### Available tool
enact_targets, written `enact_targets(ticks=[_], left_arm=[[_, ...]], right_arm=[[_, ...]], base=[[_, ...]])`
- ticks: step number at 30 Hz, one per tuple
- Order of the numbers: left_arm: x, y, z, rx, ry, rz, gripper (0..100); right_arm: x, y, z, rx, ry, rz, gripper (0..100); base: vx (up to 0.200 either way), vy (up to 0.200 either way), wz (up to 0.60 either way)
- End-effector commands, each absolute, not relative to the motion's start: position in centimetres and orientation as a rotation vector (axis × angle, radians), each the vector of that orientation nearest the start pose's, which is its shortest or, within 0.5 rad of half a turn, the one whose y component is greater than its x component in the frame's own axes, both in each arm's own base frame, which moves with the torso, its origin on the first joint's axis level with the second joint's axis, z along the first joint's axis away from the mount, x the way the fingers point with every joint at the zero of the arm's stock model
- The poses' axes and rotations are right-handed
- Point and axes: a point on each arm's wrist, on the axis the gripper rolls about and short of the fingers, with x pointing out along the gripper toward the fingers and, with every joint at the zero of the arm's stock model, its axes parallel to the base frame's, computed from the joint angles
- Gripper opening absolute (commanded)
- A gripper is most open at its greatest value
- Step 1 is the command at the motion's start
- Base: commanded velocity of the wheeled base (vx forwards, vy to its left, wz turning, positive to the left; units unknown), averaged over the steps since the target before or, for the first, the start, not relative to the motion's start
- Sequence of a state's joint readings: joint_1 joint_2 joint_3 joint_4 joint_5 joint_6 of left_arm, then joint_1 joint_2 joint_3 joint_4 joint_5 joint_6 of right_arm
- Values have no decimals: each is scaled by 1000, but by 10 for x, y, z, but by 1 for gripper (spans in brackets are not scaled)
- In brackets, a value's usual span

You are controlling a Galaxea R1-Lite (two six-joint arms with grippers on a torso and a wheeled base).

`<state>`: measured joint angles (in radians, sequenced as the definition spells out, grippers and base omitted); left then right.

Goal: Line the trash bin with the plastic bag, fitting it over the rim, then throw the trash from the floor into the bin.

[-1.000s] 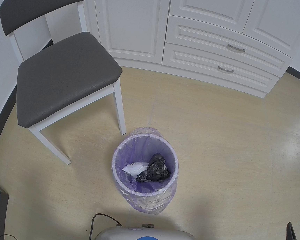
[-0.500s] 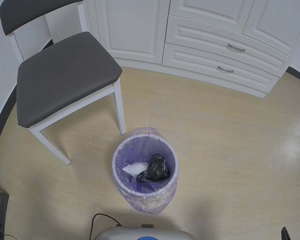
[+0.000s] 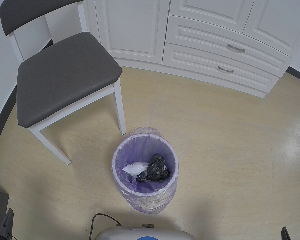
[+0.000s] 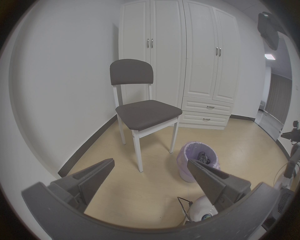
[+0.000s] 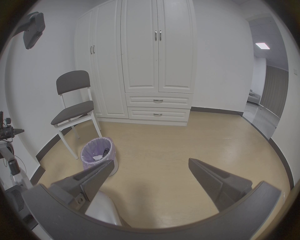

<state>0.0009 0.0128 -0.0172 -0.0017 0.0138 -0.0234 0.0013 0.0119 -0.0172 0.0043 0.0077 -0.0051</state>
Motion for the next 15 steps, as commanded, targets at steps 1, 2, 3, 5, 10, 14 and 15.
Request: enact_targets(ticks=[1,2,3,5,10,14,15], left_arm=[[-23,0,76,-25,1,17,100],[-23,0,76,-25,1,18,100],[-23,0,76,-26,1,18,100],[-23,0,76,-25,1,18,100],[-23,0,76,-11,1,15,100],[-23,0,76,-20,3,17,100],[-23,0,76,-25,1,20,100]], right_arm=[[-23,0,75,-6,5,9,100],[-23,0,75,-6,5,9,100],[-23,0,75,-6,5,9,100],[-23,0,75,-6,5,9,100],[-23,0,75,-6,5,9,100],[-23,0,75,-6,5,9,100],[-23,0,75,-6,5,9,100]], base=[[0,0,0],[0,0,0],[0,0,0],[0,0,0],[0,0,0],[0,0,0],[0,0,0]])
